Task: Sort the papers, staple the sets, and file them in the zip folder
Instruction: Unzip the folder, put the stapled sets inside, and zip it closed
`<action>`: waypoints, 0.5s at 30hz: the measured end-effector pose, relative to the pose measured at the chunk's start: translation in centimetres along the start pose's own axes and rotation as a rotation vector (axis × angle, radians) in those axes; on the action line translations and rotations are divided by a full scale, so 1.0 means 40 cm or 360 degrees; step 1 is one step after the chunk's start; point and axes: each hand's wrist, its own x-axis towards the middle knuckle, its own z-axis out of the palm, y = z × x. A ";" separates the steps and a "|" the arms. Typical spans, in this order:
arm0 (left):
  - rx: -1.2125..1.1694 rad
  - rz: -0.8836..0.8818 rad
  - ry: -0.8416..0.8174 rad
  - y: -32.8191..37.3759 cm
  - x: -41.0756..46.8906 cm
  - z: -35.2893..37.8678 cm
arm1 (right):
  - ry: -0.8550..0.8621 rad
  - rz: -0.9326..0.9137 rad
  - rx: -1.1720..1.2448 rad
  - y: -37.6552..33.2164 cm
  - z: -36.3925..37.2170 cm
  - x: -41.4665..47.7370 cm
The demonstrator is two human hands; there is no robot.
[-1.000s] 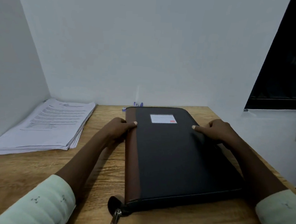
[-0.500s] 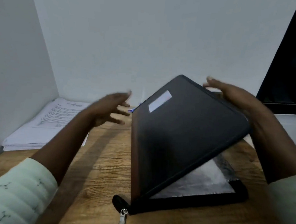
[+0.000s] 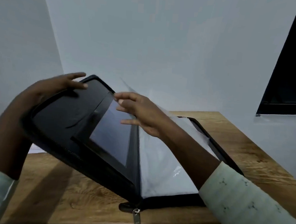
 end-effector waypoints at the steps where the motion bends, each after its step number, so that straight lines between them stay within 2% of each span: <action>1: 0.0007 -0.0014 0.0038 -0.019 -0.003 -0.008 | 0.0129 -0.0067 -0.0273 0.017 -0.007 0.001; 3: -0.0107 -0.0126 0.0043 -0.074 -0.012 -0.017 | 0.0318 -0.0110 -0.0768 0.057 -0.039 -0.007; 4: -0.0164 -0.0179 0.0027 -0.104 -0.019 -0.021 | 0.0366 -0.0040 -0.0933 0.076 -0.058 -0.014; 9: -0.0202 -0.0303 0.0003 -0.224 -0.014 -0.005 | 0.0368 0.0541 -0.1398 0.157 -0.172 -0.044; 13: -0.0106 -0.0335 0.0075 -0.269 -0.010 0.041 | 0.0549 0.0754 -0.1698 0.215 -0.250 -0.042; 15: -0.0183 -0.0360 0.0052 -0.276 0.002 0.080 | 0.0582 0.0824 -0.1792 0.226 -0.273 -0.044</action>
